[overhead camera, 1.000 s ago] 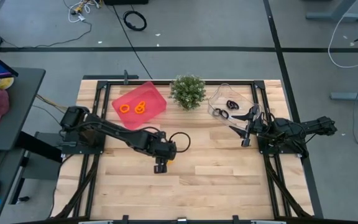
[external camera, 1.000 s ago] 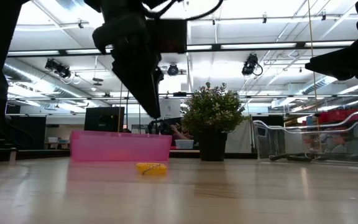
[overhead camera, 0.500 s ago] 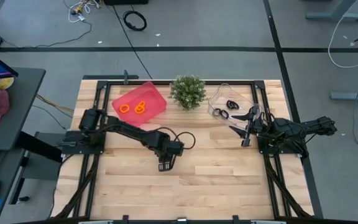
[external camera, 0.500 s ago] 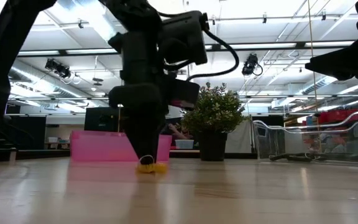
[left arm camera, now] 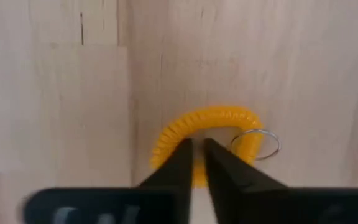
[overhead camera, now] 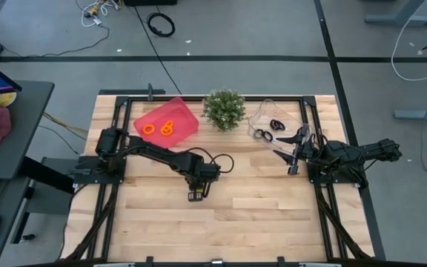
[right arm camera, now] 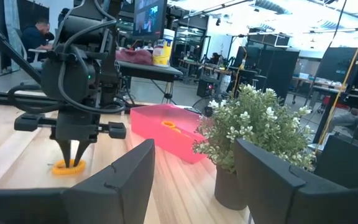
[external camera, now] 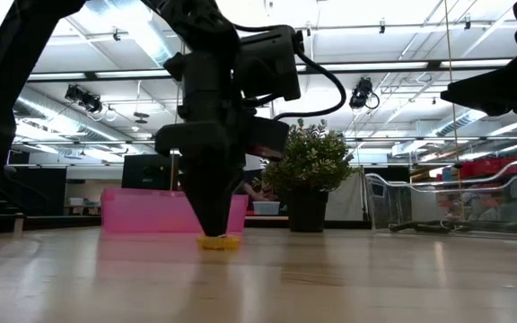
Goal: Sort spring keychains
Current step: Put the yellow spring keychain into the pink bin
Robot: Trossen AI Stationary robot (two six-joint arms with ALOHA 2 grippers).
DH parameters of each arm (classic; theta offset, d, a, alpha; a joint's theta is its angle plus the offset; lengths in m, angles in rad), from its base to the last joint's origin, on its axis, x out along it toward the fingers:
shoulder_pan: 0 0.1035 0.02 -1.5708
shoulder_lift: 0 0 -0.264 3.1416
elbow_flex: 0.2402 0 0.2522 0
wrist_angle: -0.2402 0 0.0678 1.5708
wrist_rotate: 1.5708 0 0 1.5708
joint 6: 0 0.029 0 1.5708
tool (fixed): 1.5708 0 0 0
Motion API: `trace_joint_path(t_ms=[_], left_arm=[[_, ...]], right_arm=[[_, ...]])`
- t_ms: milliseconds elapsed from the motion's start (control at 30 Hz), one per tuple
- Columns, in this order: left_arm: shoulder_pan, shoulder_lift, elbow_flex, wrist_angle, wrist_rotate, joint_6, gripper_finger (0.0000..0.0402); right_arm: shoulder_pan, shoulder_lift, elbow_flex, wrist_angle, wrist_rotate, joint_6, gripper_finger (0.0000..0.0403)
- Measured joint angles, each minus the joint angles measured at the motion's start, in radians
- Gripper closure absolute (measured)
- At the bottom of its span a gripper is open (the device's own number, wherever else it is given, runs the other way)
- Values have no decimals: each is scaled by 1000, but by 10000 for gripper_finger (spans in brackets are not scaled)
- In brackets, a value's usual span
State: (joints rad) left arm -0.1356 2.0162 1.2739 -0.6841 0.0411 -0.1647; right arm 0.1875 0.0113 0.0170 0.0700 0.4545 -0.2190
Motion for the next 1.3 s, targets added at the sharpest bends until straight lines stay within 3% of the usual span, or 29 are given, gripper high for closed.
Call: trace_joint_path(t_ms=[67,133,533,800,1167,1300], left_arm=[[-1,0,0,-5,8,20,388],[-3,0,3,-9,5,26,395],[-43,13,111,-100,-37,-11,393],[-82,10,172,-102,-54,-33,342],[-89,7,172,-162,-259,-24,247],[-89,6,162,-143,-274,-23,228]], right_arm=[[0,0,0,0,0,0,180],[0,0,0,0,0,0,180],[0,0,0,0,0,0,180],[0,0,0,0,0,0,180],[0,0,0,0,0,0,180],[0,0,0,0,0,0,180]])
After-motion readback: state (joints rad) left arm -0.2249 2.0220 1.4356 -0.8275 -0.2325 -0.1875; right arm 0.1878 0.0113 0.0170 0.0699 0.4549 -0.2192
